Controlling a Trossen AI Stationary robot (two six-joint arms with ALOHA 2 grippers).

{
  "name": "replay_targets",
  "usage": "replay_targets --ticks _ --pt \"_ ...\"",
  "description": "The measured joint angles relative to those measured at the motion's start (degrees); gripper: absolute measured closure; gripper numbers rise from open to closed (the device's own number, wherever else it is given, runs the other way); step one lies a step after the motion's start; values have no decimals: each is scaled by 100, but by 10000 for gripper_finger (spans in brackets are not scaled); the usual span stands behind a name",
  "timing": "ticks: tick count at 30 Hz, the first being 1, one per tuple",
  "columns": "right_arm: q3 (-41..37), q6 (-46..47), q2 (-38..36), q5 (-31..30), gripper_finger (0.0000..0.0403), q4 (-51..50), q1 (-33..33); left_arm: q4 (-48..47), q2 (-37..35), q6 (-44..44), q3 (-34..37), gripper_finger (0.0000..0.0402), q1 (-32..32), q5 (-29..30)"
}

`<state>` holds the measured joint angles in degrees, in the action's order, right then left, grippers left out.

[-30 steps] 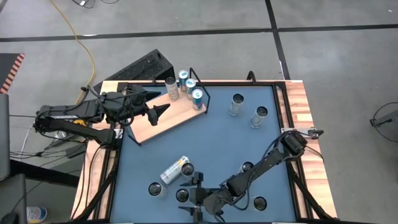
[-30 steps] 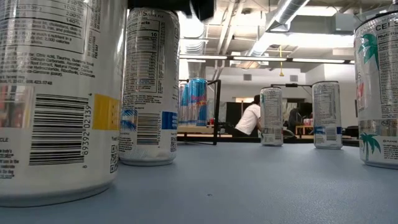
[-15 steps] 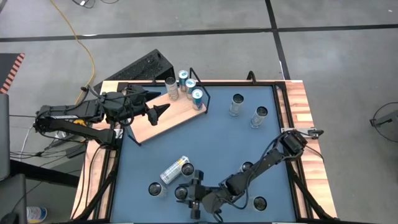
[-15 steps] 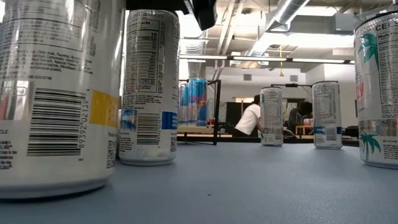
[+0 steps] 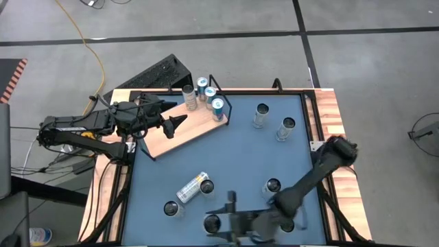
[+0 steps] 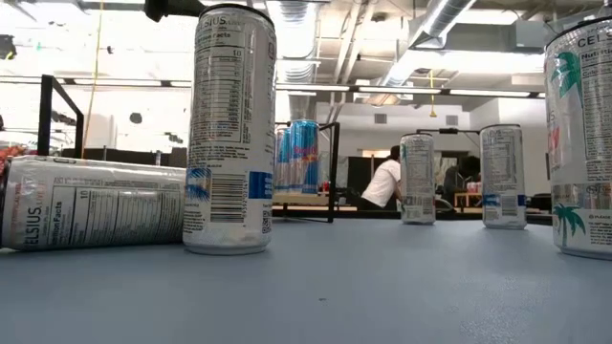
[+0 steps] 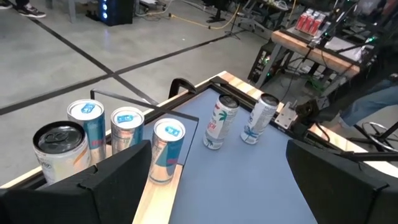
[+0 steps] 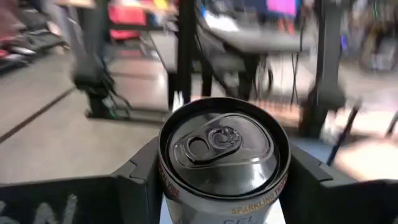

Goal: Place canned beverage on shelf
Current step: Put the bottom white and yellow soda can on the shelf aligned with the other white and yellow soda can

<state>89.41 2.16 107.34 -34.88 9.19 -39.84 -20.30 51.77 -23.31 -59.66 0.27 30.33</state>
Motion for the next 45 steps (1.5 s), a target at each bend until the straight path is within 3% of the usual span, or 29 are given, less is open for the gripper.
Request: replay_targets --ticks 5,9,11,14,16,20,23,28,34,39,45 --pt "22 -1652 -1251 -382 188 -498 -76 -12 0 -9 0 43 0 0" --pt "38 -1892 -2030 -293 188 -1680 320 -69 0 -9 0 43 0 -3" --pt "11 -1687 -2242 285 188 -2475 729 -111 0 -7 0 43 2 -58" --pt "6 -1573 -2336 2034 188 -2971 1494 -121 0 55 0 43 2 -350" --pt "-10 -1781 -2344 2860 188 -3149 1993 -121 0 177 0 43 2 -636" --pt "-389 -2353 -2282 3850 188 -2564 2878 -121 0 471 0 43 2 -1337" --pt "-1022 -2421 -2174 4983 188 -1585 3549 -119 -4 657 0 43 0 -1619" --pt "-2201 -1534 -2137 6109 188 386 4471 -123 -7 807 0 43 0 -1705" --pt "-3170 -1111 -1996 6488 184 892 5147 -137 -7 1104 0 43 2 -2089" --pt "-3323 -1117 -1758 6706 182 1129 5432 -22 120 1114 -2 42 2 -2252" --pt "-3329 -1127 -1043 6563 182 1381 5420 118 348 1056 -1 42 4 -2253"
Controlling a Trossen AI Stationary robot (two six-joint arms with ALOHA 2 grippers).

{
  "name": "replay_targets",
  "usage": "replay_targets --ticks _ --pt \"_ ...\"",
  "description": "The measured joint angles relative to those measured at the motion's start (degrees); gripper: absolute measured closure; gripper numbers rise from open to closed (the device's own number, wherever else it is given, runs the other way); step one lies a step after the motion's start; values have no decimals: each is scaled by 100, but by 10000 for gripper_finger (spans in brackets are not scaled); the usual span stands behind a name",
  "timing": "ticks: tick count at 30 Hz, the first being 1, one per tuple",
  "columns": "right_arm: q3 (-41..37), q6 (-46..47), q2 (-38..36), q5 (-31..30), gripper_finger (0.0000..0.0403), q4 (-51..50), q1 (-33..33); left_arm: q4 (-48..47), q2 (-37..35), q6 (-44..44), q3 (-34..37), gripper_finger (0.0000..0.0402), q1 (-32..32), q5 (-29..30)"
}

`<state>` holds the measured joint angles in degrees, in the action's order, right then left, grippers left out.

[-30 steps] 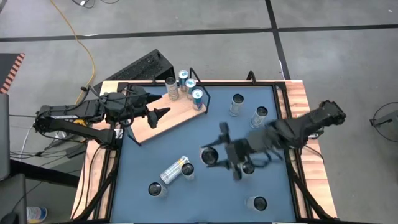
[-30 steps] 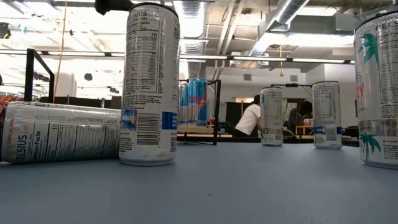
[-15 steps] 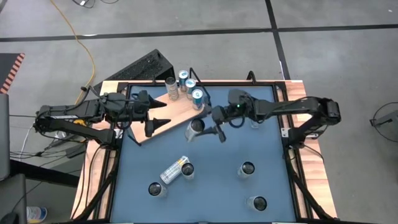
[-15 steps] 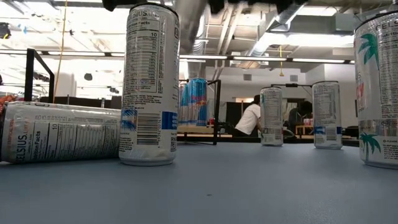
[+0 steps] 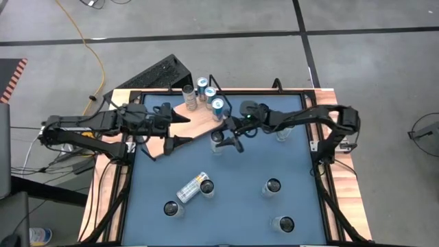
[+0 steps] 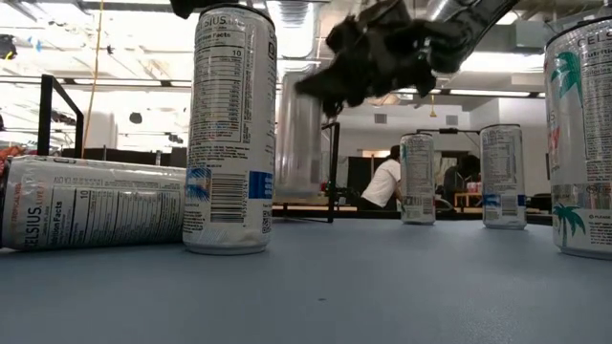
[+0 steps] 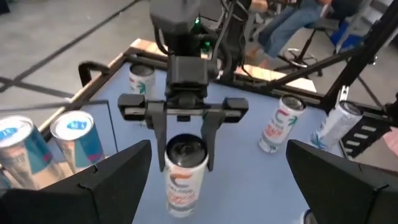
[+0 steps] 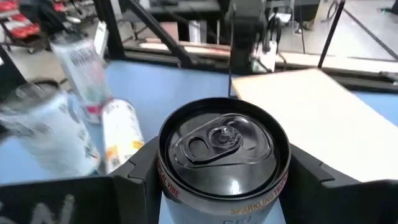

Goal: Place canned beverage on shelf
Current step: Put the bottom white and yellow soda can on the shelf aligned with the other white and yellow soda can

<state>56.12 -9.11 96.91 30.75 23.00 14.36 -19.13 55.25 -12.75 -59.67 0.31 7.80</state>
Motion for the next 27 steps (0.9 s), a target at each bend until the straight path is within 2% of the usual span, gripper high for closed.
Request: replay_targets --ticks 6,10,15,22,27 --pt "22 121 447 15 182 303 -111 157 231 -23 -4 42 1 -170" --pt "43 91 546 -290 176 293 -231 219 372 24 -3 42 -1 -152" --pt "44 -48 552 -655 147 203 -332 233 495 28 -3 43 -1 -149" --pt "119 147 494 -698 103 131 -336 255 589 42 1 43 -1 -140" --pt "492 165 491 -710 56 -530 -427 215 589 267 1 43 -1 -135"
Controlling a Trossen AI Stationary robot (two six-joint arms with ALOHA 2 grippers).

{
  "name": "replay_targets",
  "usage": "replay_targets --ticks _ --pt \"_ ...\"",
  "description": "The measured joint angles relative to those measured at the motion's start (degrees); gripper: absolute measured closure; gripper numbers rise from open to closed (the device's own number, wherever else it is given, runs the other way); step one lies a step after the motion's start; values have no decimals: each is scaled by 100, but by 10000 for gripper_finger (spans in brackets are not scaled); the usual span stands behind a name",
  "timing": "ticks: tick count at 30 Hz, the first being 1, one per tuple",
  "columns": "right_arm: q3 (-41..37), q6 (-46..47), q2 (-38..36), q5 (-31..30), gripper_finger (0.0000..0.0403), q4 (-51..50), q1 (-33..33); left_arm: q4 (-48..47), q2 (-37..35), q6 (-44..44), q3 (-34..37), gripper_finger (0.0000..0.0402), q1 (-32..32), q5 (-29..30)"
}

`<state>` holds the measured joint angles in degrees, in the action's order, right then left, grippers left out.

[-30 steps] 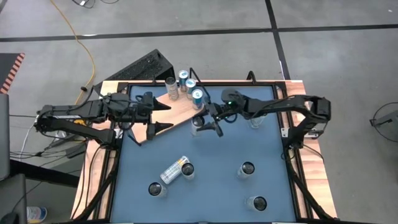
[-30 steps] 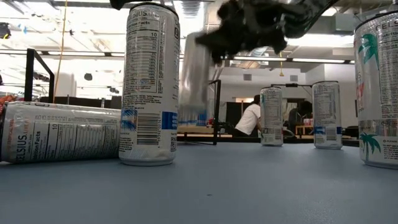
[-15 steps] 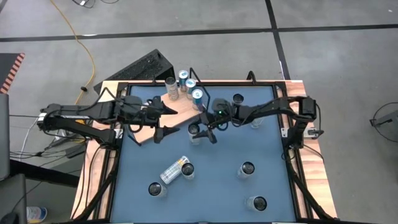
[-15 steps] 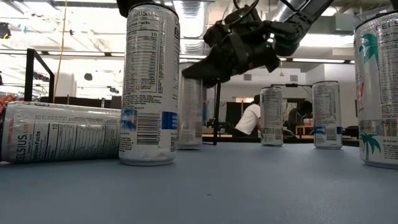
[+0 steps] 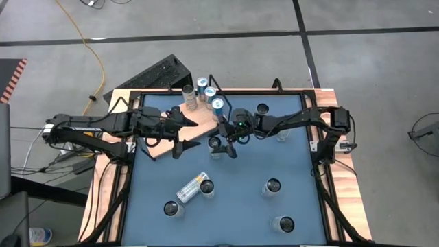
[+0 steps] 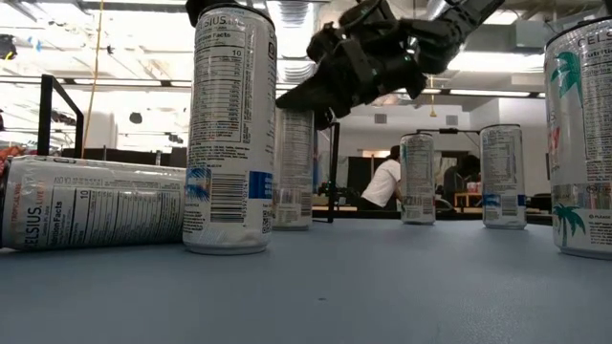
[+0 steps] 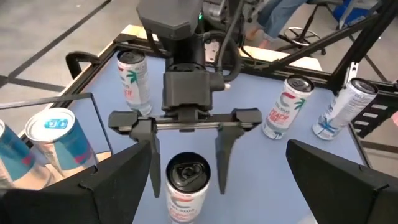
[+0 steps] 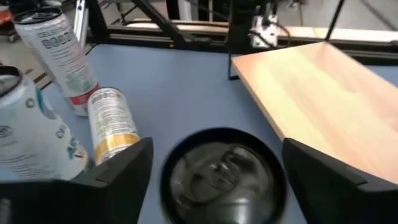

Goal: Place canned beverage on shelf
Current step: Put the bottom white and yellow soda can on the shelf aligned with the other white and yellow soda can

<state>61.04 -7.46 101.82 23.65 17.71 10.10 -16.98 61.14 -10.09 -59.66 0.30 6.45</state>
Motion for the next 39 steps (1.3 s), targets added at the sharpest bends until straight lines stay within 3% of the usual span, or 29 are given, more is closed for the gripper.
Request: replay_targets --ticks 4,10,13,20,26,29,34,39 --pt "614 -33 -88 -280 27 -1316 -85 16 0 90 0 43 0 190" --pt "1828 -431 -605 -815 18 -3571 -309 5 152 -6 -1 43 1 1420" --pt "2445 -661 -974 -1291 19 -4470 -555 -67 346 -96 0 43 9 1742" --pt "3586 -670 -2192 -2023 19 -5892 -1318 99 993 1137 5 43 7 870" --pt "3621 -333 -3086 -2742 19 -6068 -2030 196 1399 2653 -19 43 46 383" --pt "3619 -104 -3316 -3059 19 -6280 -2348 207 1585 2989 -133 43 138 255" --pt "3613 135 -3368 -3302 20 -6487 -2757 174 1922 3189 -341 43 507 -863" --pt "3615 283 -3229 -3430 20 -6641 -2958 197 2179 3340 -456 43 930 -1336"
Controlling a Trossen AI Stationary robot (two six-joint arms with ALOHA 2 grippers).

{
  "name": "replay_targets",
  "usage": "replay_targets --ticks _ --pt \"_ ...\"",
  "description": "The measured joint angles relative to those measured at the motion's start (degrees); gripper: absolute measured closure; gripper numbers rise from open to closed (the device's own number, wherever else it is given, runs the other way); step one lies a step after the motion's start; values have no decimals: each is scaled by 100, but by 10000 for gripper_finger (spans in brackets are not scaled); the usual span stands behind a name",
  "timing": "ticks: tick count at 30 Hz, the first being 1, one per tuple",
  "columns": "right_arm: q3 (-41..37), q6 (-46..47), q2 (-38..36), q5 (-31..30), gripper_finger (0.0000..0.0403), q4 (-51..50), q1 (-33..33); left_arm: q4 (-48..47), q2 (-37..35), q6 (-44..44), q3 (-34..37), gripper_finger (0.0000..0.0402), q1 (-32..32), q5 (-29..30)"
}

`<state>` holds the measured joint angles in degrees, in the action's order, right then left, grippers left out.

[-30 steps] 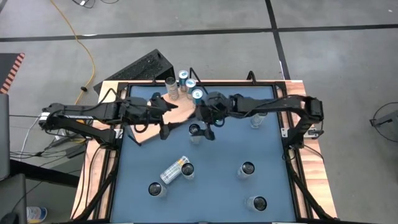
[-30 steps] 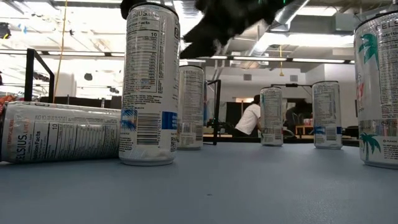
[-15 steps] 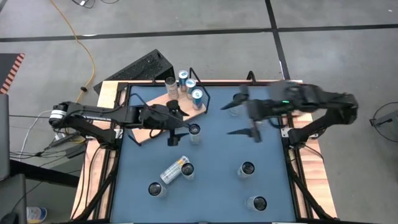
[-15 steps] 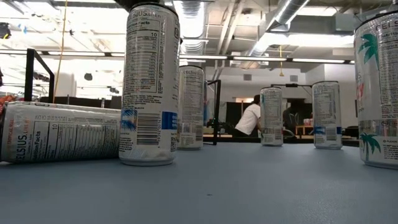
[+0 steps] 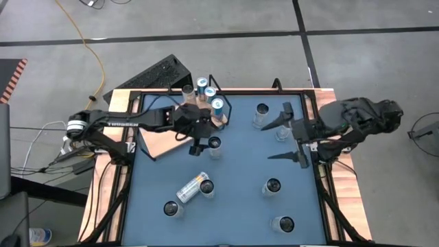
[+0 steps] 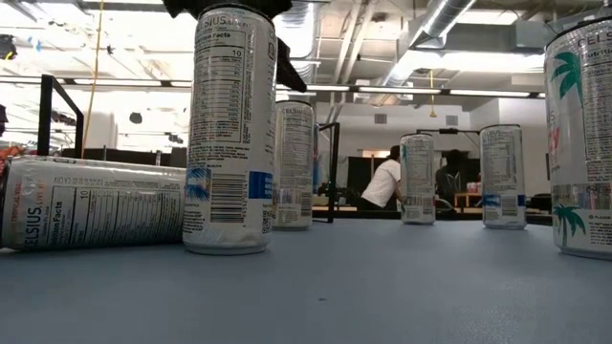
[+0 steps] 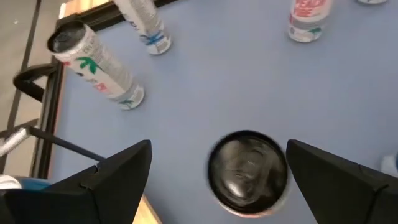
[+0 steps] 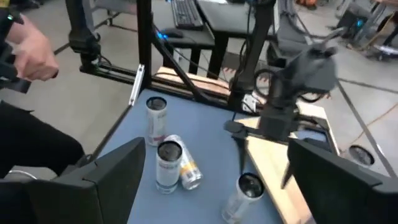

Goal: Place canned beverage on shelf
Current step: Put the bottom white and yellow soda can on the shelf aligned with the other white and yellow soda can

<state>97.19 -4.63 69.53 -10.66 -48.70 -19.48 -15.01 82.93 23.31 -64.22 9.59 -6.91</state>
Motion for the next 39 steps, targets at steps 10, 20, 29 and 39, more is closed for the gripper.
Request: replay_targets --ticks 10,20,29,39 --pt "-7 119 446 3 20 -276 -74 -190 50 385 -14 43 234 -855" --pt "4 159 642 9 20 -215 -75 26 160 786 -16 43 378 -1079" --pt "-4 166 758 16 20 -221 -92 63 279 698 -12 42 530 -1497" --pt "-4 195 785 21 20 -232 -133 149 855 684 -11 42 530 -1561"
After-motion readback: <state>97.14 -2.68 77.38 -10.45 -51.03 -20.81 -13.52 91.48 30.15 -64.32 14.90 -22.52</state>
